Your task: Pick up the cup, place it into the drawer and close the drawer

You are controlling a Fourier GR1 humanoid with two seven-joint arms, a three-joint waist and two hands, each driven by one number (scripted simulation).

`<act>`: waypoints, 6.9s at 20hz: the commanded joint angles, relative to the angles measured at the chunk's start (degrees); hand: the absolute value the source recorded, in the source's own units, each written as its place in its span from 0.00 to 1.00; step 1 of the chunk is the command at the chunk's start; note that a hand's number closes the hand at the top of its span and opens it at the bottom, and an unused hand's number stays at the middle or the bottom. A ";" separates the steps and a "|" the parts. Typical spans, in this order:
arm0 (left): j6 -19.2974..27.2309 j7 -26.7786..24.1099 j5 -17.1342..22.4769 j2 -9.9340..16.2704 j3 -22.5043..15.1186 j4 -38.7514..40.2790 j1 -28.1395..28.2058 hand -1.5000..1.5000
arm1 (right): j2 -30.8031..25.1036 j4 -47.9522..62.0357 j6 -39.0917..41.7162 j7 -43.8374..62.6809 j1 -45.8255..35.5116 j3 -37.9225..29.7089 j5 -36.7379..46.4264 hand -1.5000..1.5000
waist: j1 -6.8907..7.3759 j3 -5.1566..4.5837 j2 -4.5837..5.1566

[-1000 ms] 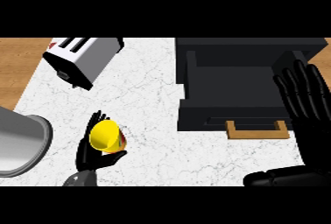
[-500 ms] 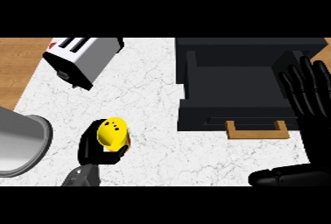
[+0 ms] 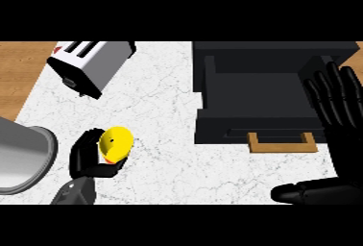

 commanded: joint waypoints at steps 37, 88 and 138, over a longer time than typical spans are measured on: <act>22.26 48.92 -1.89 -6.65 -14.65 -43.70 -26.56 1.00 | 0.18 0.80 1.23 -2.32 2.44 -0.83 -0.43 0.00 | -0.24 0.04 -0.04; 40.69 36.89 23.66 -6.67 -47.13 7.52 -57.54 0.00 | -1.12 7.80 5.37 -5.14 -3.52 -2.54 -5.35 0.00 | -6.01 0.14 1.44; 19.35 36.14 35.30 26.67 -23.65 -50.55 3.29 0.00 | -14.35 28.06 6.36 -20.90 -5.26 14.56 45.08 1.00 | 1.14 0.02 0.09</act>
